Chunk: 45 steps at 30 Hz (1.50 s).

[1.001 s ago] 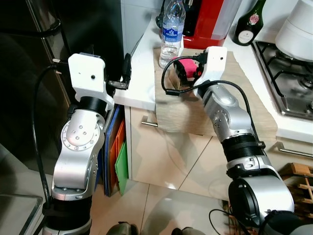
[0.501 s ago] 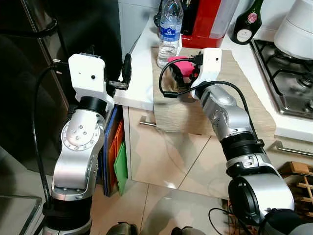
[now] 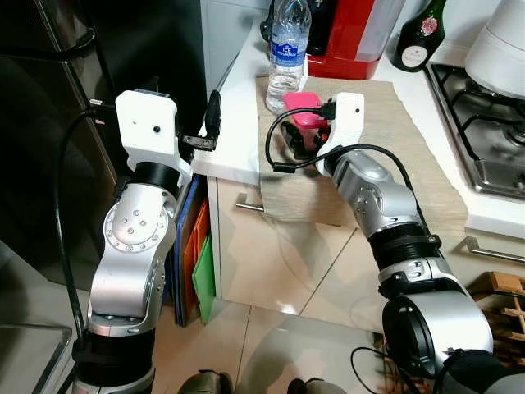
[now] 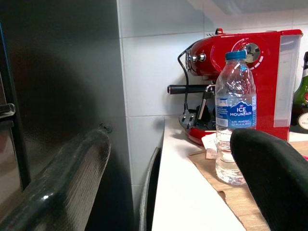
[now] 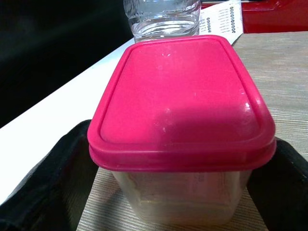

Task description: Restocking fridge

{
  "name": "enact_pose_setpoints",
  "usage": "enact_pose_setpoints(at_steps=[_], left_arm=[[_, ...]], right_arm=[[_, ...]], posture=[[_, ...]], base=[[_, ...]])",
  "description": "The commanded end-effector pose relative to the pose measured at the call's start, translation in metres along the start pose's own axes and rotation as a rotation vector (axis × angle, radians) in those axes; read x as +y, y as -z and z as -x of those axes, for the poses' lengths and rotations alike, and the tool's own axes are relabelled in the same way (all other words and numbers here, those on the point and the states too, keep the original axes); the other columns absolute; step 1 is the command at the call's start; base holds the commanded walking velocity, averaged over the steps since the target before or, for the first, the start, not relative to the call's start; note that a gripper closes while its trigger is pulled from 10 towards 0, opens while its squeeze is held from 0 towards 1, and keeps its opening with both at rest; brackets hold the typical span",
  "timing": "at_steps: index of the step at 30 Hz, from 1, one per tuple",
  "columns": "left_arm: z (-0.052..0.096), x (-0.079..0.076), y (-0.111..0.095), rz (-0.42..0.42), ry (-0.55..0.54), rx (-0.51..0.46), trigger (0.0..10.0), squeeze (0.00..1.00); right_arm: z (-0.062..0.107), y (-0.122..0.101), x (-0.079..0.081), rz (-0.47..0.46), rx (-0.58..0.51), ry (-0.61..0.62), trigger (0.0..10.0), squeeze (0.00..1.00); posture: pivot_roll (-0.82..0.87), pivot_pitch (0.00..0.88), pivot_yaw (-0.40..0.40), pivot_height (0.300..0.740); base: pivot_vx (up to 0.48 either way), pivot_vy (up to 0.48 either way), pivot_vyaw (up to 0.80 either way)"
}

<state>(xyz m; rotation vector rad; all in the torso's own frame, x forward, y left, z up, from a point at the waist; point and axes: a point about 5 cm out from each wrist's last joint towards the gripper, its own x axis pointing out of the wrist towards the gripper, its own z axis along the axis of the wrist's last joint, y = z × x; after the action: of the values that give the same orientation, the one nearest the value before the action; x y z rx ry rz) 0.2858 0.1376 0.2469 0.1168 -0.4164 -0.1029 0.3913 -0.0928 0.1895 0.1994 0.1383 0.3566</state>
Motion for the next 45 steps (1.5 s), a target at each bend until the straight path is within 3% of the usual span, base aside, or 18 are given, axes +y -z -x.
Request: enact_pose_setpoints(at_steps=[1,19,23,27,33,39,41,45], left_arm=[[-0.001,-0.003,-0.002,0.004,0.011,-0.007,10.0,0.00],[-0.003,-0.006,0.000,0.013,0.018,-0.007,10.0,0.00],[-0.004,-0.008,0.001,0.019,0.024,-0.006,10.0,0.00],[-0.005,-0.008,0.001,0.022,0.029,-0.006,10.0,0.00],[-0.008,-0.011,0.002,0.028,0.049,-0.013,10.0,0.00],[-0.009,-0.013,0.003,0.026,0.066,-0.017,10.0,0.00],[-0.009,-0.012,0.007,0.022,0.073,-0.013,10.0,0.00],[-0.009,-0.013,0.010,0.026,0.083,0.001,10.0,0.00]], right_arm=[[-0.002,-0.006,0.001,-0.007,-0.014,0.001,0.0,0.00],[0.001,-0.003,-0.001,-0.023,-0.037,0.013,0.0,0.00],[0.006,-0.022,-0.002,0.070,-0.149,0.045,0.0,0.00],[0.021,-0.063,-0.004,0.250,-0.370,0.119,0.0,0.00],[0.036,-0.086,-0.008,0.338,-0.522,0.187,0.0,0.00],[0.058,-0.087,-0.023,0.435,-0.649,0.328,0.0,0.00],[0.092,-0.068,-0.038,0.536,-0.710,0.539,0.0,0.00],[0.100,-0.057,-0.039,0.543,-0.701,0.560,0.0,0.00]], posture=[[0.06,0.080,-0.058,0.740],[0.04,0.080,-0.058,0.740],[0.03,0.074,-0.057,0.740],[0.02,0.065,-0.052,0.740],[0.01,0.045,-0.041,0.740],[0.01,0.029,-0.040,0.740],[0.01,0.026,-0.035,0.740],[0.00,0.025,-0.028,0.740]], base=[[0.000,0.000,0.00],[0.000,0.000,0.00],[0.000,0.000,0.00],[0.000,0.000,0.00],[0.000,0.000,0.00],[0.000,0.000,0.00],[0.000,0.000,0.00],[0.000,0.000,0.00]])
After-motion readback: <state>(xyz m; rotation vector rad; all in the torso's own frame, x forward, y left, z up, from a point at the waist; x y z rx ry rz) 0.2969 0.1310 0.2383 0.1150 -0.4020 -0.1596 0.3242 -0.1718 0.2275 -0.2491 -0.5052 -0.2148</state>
